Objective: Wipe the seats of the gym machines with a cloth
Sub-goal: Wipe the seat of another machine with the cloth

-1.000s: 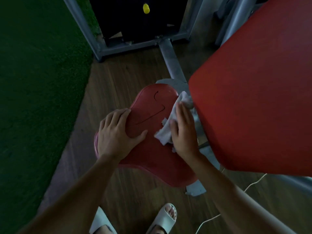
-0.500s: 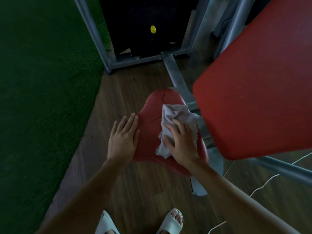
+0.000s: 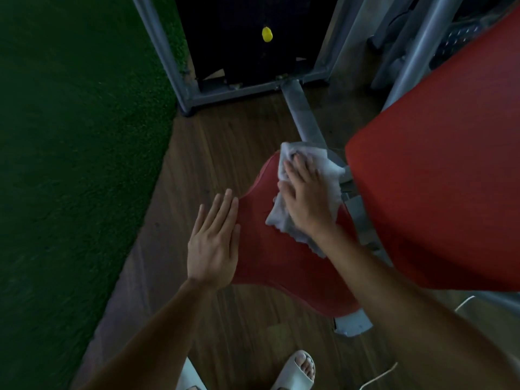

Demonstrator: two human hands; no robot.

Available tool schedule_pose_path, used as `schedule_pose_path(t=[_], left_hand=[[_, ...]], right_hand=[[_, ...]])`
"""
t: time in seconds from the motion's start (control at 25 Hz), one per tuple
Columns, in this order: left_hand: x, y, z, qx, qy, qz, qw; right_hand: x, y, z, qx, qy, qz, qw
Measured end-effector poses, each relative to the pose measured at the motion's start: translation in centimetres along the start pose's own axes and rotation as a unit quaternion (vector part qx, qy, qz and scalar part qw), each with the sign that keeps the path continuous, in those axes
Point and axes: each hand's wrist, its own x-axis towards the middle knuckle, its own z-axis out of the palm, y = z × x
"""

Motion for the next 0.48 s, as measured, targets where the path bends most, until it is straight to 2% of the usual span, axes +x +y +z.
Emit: schedule_pose_path(t=[0.12,0.24,0.32,0.4,0.48], left_hand=[[0.0,-0.3,0.0,-0.010,0.005,-0.005,1.000],[-0.1,-0.3,0.0,-0.026,0.004,-0.004,1.000],[0.0,-0.3,-0.1,-0.031,0.003,-0.005,0.999],[-0.1,-0.2,0.0,-0.030,0.007,-0.004,1.000],[-0.1,-0.2,0.1,-0.030,0.011,0.001,0.999]], right_hand=[[-5.5,-3.6,1.2,0.025,-0.013,-0.091,0.995],[-5.3,-2.0,0.6,-0.013,-0.053,-0.173,0.983],[-1.4,0.1,-0.4,-0.041,-0.056,-0.151,0.986],[2.0,0.7,-1.2,-0.018,-0.038,-0.074,0.996],[0.7,-1.2,-0.6,0.023,-0.008,-0.011,1.000]])
